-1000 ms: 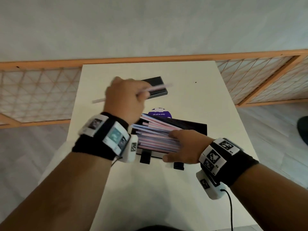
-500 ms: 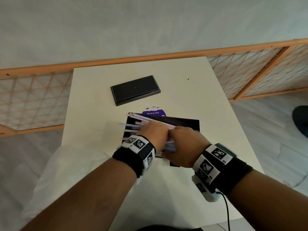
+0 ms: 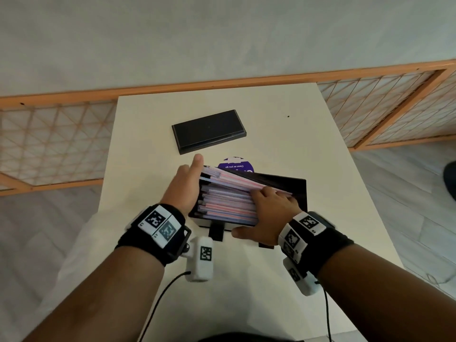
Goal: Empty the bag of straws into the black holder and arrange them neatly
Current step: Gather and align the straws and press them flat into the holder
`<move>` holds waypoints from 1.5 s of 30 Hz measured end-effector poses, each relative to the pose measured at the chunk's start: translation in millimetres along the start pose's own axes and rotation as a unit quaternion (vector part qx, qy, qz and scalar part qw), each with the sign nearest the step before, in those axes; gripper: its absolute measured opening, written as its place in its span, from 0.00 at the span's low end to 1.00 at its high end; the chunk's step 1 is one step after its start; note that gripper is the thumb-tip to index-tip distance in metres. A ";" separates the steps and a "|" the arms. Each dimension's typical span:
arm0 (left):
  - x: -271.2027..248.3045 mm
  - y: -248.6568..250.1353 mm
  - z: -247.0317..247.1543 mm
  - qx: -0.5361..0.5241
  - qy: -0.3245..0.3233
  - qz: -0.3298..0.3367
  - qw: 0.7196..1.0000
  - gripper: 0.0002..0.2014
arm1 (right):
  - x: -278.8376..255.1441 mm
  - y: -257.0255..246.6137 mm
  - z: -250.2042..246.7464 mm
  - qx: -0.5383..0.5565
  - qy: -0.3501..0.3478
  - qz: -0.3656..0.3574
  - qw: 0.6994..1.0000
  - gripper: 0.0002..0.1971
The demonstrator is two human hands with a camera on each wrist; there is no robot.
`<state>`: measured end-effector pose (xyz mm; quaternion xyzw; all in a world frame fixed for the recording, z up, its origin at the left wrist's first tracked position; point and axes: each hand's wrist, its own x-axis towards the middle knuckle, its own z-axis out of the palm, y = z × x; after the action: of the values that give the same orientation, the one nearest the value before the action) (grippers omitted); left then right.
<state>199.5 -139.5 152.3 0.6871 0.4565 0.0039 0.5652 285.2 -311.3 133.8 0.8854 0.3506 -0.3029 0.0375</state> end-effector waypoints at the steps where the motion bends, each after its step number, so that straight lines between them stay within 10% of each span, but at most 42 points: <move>1: -2.1 -2.8 3.3 0.006 -0.024 0.010 1.000 0.51 | 0.9 -2.1 0.3 -0.003 -0.003 -0.003 1.000 0.52; 13: -7.1 -3.0 16.8 0.099 -0.024 0.022 0.995 0.32 | 6.2 -8.0 1.7 -0.028 0.019 -0.011 0.999 0.49; 18: -22.5 5.0 11.6 0.098 0.149 0.145 0.973 0.22 | -0.7 -0.8 3.2 -0.037 0.021 0.011 0.999 0.50; 21: -31.4 20.0 17.8 -0.128 0.067 0.011 0.989 0.09 | -2.8 0.4 7.7 -0.033 0.026 0.014 0.999 0.52; 25: -35.0 33.8 34.0 -0.380 -0.077 -0.188 0.903 0.10 | -5.1 2.2 9.8 -0.034 0.032 0.014 0.999 0.52; 45: 12.0 23.1 71.7 -0.388 0.019 -0.208 0.898 0.12 | -22.0 7.7 -1.9 0.049 0.091 -0.017 0.994 0.38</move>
<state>258.3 -186.0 138.3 0.3022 0.5621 0.0760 0.7661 278.6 -329.7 146.6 0.9042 0.3519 -0.2382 -0.0432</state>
